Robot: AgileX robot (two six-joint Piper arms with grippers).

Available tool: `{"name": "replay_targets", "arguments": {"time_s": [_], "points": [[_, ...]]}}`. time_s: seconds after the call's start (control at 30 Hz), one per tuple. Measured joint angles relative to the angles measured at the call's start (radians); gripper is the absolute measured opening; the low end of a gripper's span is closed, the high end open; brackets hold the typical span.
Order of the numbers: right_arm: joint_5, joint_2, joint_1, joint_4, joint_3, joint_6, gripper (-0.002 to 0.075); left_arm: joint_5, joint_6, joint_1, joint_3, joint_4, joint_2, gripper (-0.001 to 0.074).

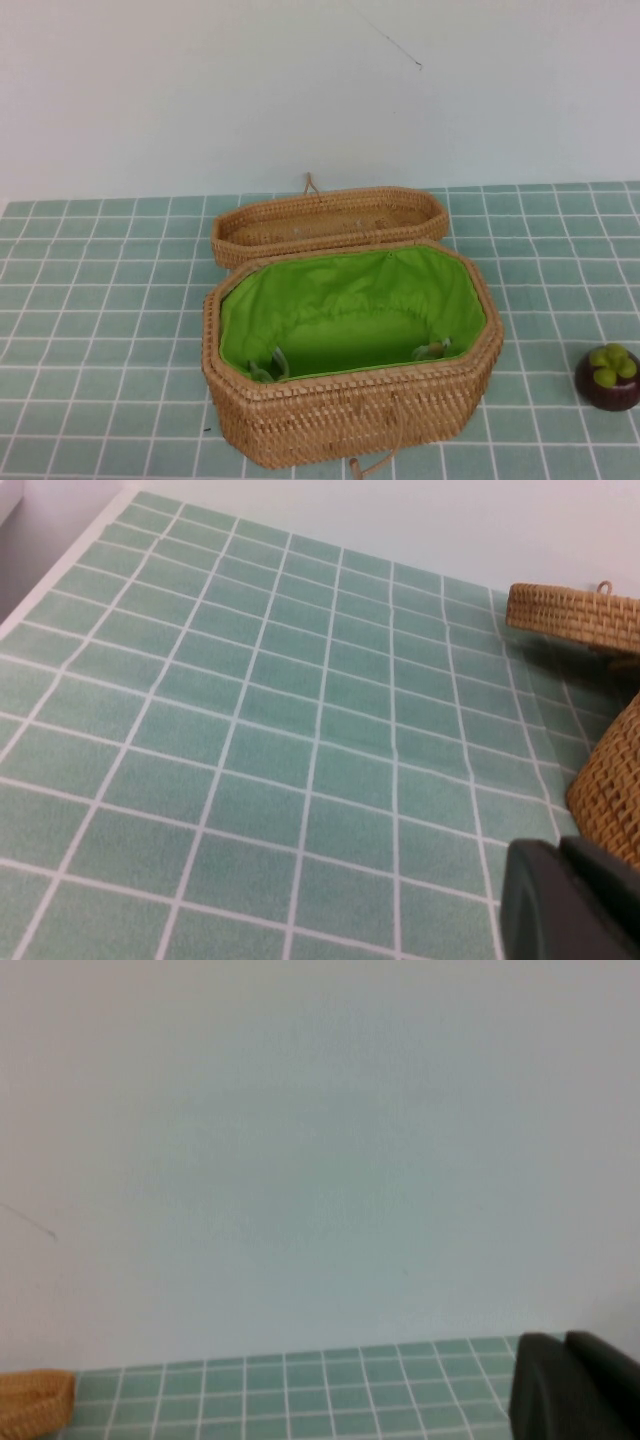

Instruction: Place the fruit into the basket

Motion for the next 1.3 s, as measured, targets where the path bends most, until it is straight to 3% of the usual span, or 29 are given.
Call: {"name": "replay_targets", "arguments": {"time_s": [0.43, 0.7, 0.73, 0.77, 0.87, 1.13, 1.3], "points": [[0.534, -0.002, 0.002, 0.042, 0.003, -0.074, -0.0003, 0.000, 0.000, 0.000, 0.000, 0.000, 0.000, 0.0000], [0.533, 0.138, 0.051, 0.101, 0.001, -0.099, -0.0003, 0.000, 0.000, 0.000, 0.000, 0.000, 0.000, 0.0000], [0.462, 0.141, 0.053, 0.098, -0.006, -0.097, -0.0002, 0.000, 0.000, 0.000, 0.000, 0.000, 0.000, 0.0000], [0.533, 0.219, 0.082, 0.132, 0.001, -0.127, -0.0003, 0.000, 0.000, 0.000, 0.000, 0.000, 0.000, 0.0000], [0.520, 0.356, 0.109, 0.215, 0.001, -0.177, -0.0003, 0.000, 0.000, 0.000, 0.000, 0.000, 0.000, 0.0000], [0.356, 0.647, 0.112, 0.314, -0.001, -0.244, -0.0003, 0.000, 0.000, 0.000, 0.000, 0.000, 0.000, 0.0000], [0.371, 0.785, 0.112, 0.361, -0.093, -0.293, -0.0001, 0.000, 0.000, 0.000, 0.000, 0.000, 0.000, 0.0000]]}}
